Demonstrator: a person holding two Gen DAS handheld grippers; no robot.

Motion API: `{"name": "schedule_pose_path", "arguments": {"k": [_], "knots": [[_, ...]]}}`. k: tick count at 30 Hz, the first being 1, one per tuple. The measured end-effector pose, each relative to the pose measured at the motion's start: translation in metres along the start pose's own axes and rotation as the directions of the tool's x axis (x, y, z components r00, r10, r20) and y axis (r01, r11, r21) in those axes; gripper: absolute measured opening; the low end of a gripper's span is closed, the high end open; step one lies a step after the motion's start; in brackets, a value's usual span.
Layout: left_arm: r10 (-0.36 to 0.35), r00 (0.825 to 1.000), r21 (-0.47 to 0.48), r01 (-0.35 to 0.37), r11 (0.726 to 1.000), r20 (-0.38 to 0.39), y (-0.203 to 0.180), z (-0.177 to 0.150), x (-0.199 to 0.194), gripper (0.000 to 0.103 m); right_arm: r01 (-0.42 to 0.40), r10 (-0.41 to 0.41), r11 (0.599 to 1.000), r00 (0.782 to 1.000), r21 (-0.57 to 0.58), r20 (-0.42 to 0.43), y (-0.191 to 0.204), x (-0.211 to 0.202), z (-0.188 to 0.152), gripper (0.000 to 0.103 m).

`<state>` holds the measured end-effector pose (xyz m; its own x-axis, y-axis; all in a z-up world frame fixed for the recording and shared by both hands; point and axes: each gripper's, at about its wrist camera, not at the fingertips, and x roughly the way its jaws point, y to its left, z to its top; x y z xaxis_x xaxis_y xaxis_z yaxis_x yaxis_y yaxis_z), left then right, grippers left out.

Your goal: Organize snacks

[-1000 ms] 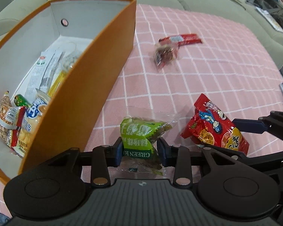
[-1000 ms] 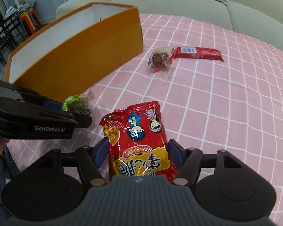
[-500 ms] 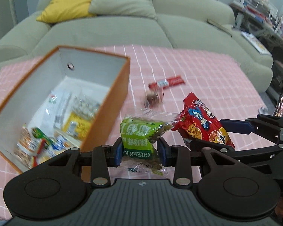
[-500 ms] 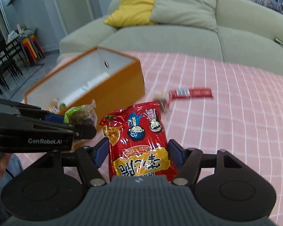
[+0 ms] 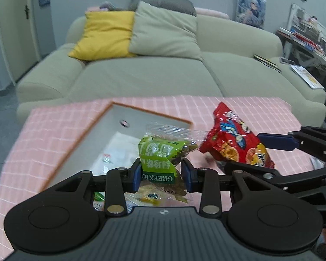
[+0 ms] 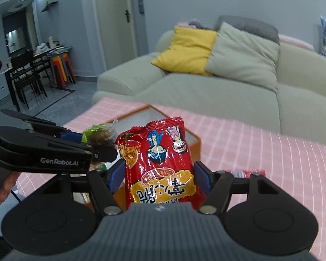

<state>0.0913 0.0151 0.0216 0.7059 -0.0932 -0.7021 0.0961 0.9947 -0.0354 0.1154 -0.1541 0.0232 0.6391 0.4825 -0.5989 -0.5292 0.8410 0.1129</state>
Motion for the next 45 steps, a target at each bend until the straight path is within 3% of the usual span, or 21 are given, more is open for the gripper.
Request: {"name": "schedule_pose_path", "arguments": {"k": [9,15,23,35,45], "knots": [[0.086,0.996,-0.005,-0.086,0.996,0.011,0.038,0.017,0.002,0.042,-0.035,0.034,0.993,0.999,-0.115,-0.012,0.038,0.041,0.033,0.065],[0.095,0.994,-0.022,-0.097,0.995,-0.061,0.06,0.017,0.025,0.042,-0.019,0.007,0.977,0.998,-0.212,-0.056,0.064,0.083,0.039,0.065],[0.102,0.98,-0.037,-0.11,0.993,-0.173,0.077,0.004,0.064,0.042,-0.004,-0.043,0.945,0.99,-0.327,-0.136,0.069,0.142,0.038,0.065],[0.114,0.951,-0.018,-0.125,0.992,-0.286,0.079,-0.01,0.117,0.042,-0.077,-0.066,0.876,0.959,-0.476,-0.276,0.067,0.217,0.023,0.065],[0.111,0.928,-0.027,-0.129,0.991,-0.356,0.081,-0.021,0.148,0.042,-0.096,-0.116,0.845,0.928,-0.527,-0.355,0.067,0.252,0.009,0.065]]}}
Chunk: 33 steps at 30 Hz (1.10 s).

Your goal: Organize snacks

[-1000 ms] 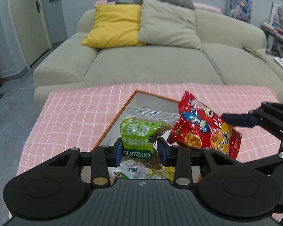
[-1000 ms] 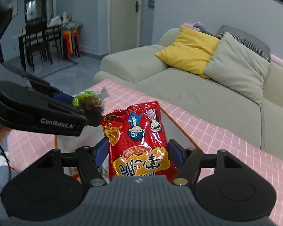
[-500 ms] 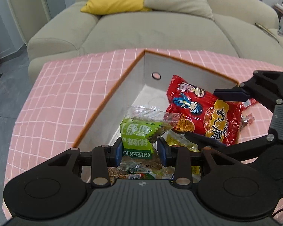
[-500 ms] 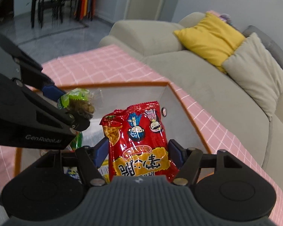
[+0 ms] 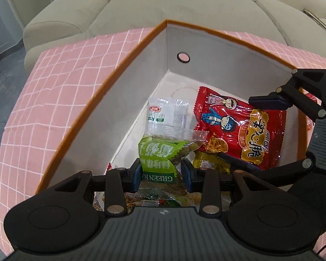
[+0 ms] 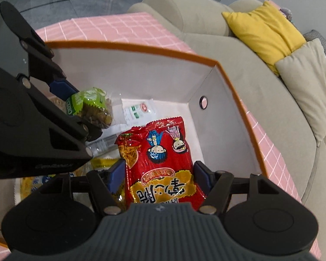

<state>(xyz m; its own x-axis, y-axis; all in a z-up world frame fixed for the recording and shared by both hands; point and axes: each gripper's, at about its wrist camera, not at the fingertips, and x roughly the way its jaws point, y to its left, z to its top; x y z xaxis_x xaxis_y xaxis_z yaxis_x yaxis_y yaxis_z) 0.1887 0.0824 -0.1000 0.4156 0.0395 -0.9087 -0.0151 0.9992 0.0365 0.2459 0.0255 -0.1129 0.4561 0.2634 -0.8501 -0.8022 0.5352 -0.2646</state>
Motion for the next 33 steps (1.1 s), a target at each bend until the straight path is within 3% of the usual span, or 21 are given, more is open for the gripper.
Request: {"name": "schedule_pose_path", "arguments": {"k": [10,14,17,25,33], "knots": [[-0.017,0.999,-0.025,0.016,1.0,-0.047,0.003,-0.004,0.008,0.045,-0.025,0.026,1.0,0.998,0.017,-0.057,0.0,0.009,-0.004,0.066],[-0.017,0.999,-0.033,0.016,0.999,-0.036,0.007,-0.003,0.0,0.056,-0.016,0.016,1.0,0.998,0.002,-0.062,0.0,0.003,-0.003,0.071],[-0.02,1.0,-0.051,0.02,0.999,-0.009,0.009,-0.003,-0.012,0.062,-0.01,0.012,1.0,0.998,0.022,-0.061,-0.003,-0.006,-0.002,0.081],[-0.029,0.997,-0.08,0.035,0.996,0.077,0.015,-0.003,-0.047,0.064,-0.009,0.011,0.986,1.0,0.167,-0.012,-0.022,-0.043,-0.001,0.083],[-0.042,0.98,-0.084,0.059,0.995,0.195,0.013,-0.005,-0.09,0.064,0.011,-0.053,0.929,0.993,0.371,0.105,-0.043,-0.094,-0.017,0.085]]}}
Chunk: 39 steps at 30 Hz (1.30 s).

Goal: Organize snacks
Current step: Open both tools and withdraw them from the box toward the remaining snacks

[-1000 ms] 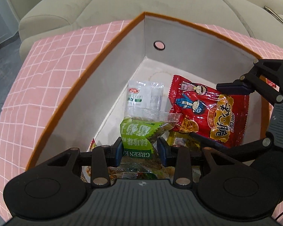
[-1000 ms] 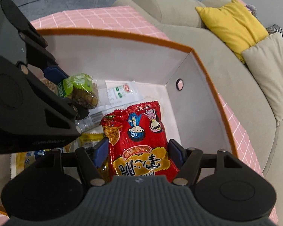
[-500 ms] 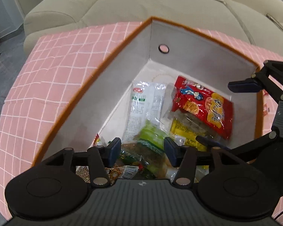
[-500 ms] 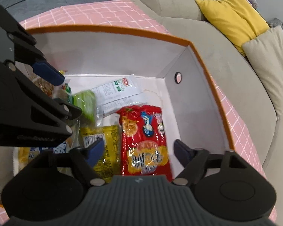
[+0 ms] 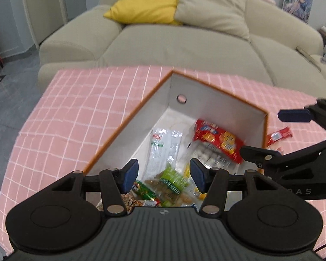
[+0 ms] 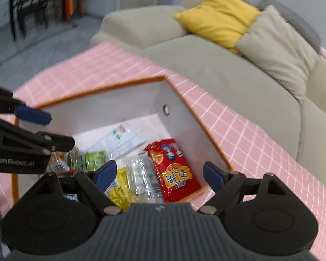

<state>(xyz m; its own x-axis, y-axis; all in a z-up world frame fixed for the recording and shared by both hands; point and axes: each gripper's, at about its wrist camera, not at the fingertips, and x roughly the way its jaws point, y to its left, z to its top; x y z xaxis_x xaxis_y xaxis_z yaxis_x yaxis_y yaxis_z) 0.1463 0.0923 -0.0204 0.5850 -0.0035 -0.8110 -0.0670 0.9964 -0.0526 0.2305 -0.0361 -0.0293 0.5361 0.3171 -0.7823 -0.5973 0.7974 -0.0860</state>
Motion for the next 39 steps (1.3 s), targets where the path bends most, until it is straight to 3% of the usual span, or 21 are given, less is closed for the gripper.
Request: {"name": "schedule_pose_path", "arguments": {"k": [6,11,20,26,29,39], "knots": [[-0.03,0.996,0.015,0.029,0.999,0.084,-0.015,-0.002,-0.031,0.064,0.023,-0.035,0.991,0.995,0.13,0.095,-0.012,-0.042,-0.021,0.086],[-0.07,0.986,-0.007,0.072,0.997,0.15,-0.032,-0.01,-0.051,0.064,-0.012,-0.023,0.974,0.988,0.226,0.153,-0.023,-0.075,-0.048,0.085],[-0.141,0.971,0.008,0.142,0.99,0.194,-0.072,-0.035,-0.069,0.064,0.023,-0.089,0.941,0.979,0.337,0.181,-0.036,-0.113,-0.11,0.084],[-0.187,0.968,0.038,0.183,0.982,0.167,-0.101,-0.052,-0.063,0.068,0.041,-0.122,0.914,0.976,0.403,0.178,-0.048,-0.127,-0.151,0.094],[-0.205,0.968,0.049,0.2,0.979,0.146,-0.116,-0.062,-0.059,0.074,0.065,-0.14,0.902,0.979,0.426,0.147,-0.054,-0.128,-0.171,0.094],[-0.219,0.974,0.073,0.214,0.974,0.059,-0.152,-0.082,-0.031,0.074,0.125,-0.175,0.867,0.983,0.483,0.059,-0.084,-0.124,-0.222,0.094]]}}
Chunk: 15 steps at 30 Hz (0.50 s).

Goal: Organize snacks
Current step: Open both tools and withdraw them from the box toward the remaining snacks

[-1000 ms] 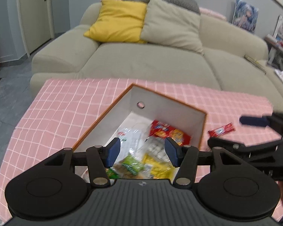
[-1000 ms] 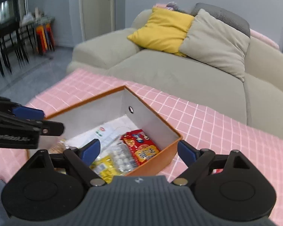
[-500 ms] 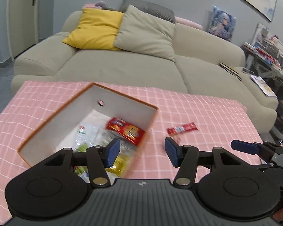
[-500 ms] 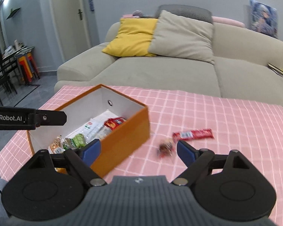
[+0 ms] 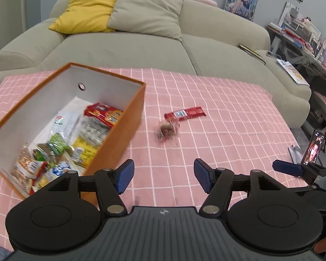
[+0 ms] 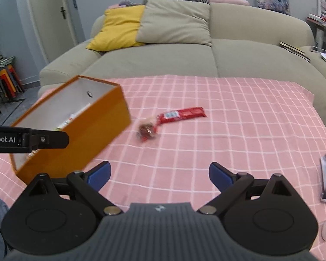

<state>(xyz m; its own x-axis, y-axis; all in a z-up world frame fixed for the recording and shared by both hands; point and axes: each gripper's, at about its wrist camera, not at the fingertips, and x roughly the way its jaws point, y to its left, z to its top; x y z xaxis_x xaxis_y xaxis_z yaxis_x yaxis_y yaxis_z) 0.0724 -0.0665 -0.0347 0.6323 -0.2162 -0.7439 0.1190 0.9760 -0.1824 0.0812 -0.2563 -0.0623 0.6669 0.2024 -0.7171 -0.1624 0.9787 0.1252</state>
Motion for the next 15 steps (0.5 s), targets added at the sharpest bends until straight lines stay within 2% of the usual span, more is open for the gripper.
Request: {"name": "schedule_pose_path", "arguments": {"k": [5,15], "knots": [[-0.003,1.0,0.004,0.003,1.0,-0.024,-0.009,-0.001,0.015,0.074,0.052,-0.052,0.999,0.999,0.003,-0.003,-0.014,0.009,-0.002,0.094],[-0.001,0.999,-0.011,0.0,1.0,-0.053,-0.015,0.009,0.043,0.074,0.067,-0.066,0.998,0.996,0.004,-0.053,-0.03,0.035,-0.003,0.091]]}}
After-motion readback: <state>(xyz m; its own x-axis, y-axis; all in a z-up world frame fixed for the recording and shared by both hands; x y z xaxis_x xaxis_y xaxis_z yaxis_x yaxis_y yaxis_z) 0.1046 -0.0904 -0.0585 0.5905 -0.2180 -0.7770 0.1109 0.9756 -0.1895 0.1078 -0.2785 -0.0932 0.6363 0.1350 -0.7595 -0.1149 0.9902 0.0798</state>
